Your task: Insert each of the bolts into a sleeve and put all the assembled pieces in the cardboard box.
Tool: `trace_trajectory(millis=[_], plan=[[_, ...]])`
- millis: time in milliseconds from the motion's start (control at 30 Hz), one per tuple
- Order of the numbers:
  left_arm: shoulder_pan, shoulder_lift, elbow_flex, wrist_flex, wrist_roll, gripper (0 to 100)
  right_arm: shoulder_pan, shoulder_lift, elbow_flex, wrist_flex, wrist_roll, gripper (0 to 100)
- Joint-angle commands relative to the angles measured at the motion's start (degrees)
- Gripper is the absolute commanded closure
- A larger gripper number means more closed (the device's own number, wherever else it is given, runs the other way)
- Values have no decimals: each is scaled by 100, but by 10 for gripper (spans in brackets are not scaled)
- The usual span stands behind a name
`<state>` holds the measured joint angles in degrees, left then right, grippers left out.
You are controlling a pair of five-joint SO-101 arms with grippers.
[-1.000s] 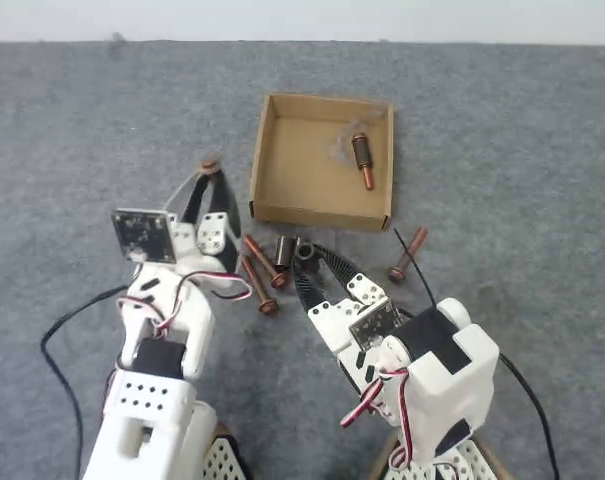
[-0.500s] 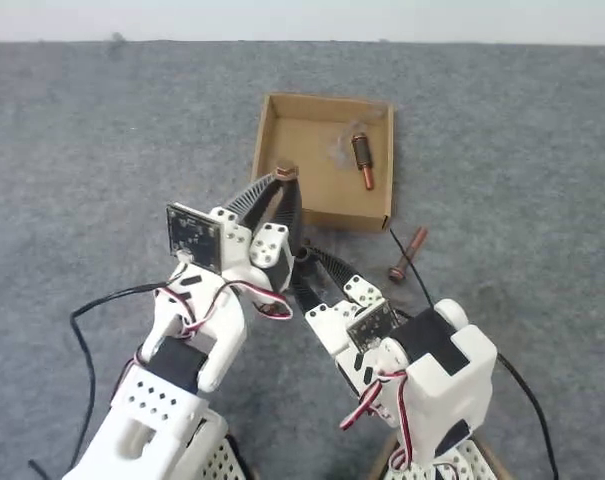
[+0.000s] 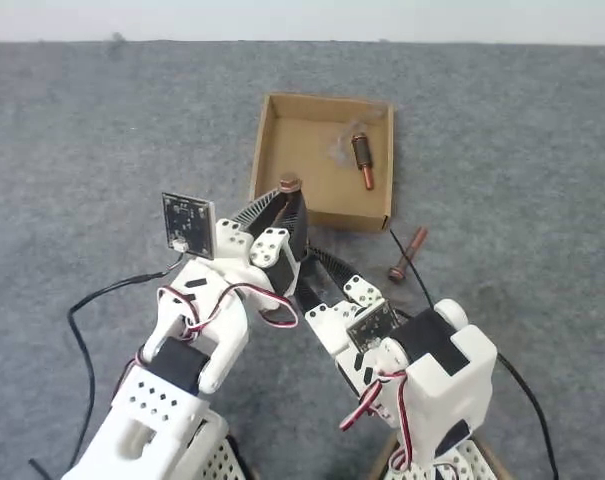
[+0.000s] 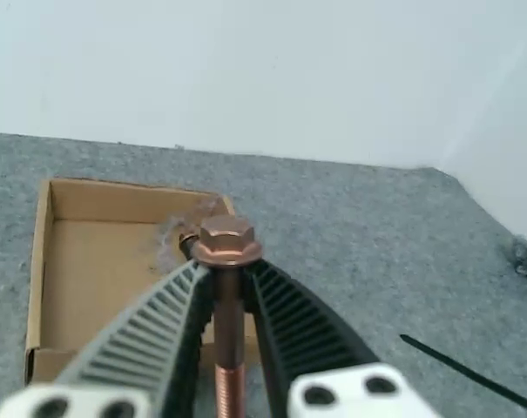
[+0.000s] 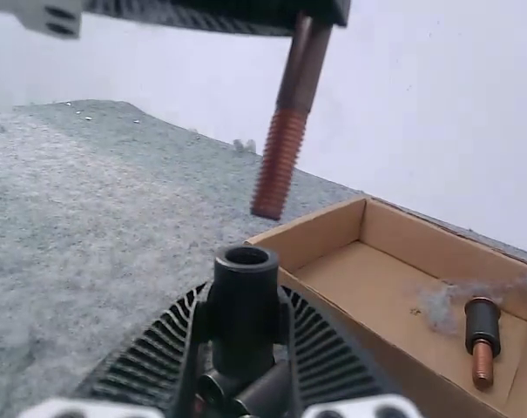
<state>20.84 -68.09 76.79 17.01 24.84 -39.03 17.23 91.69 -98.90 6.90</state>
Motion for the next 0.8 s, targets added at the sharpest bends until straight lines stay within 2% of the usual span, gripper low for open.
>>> trace_trajectory(millis=[0, 200, 367, 533, 633, 767], plan=[[35, -229, -189, -70, 44, 990, 4, -57, 44, -163, -62, 992], [44, -457, 409, -677, -281, 990, 13, -57, 44, -171, -62, 992], [44, -1380, 840, -642, -316, 990, 136, -66, 44, -171, -70, 992], [246, -2171, 1174, -105, -325, 990, 136, -66, 44, -171, -70, 992], [413, -2400, 1226, 35, -334, 990, 127, -66, 44, -180, -70, 992], [299, -2347, 1235, -105, -519, 990, 119, -75, 88, -180, -70, 992]])
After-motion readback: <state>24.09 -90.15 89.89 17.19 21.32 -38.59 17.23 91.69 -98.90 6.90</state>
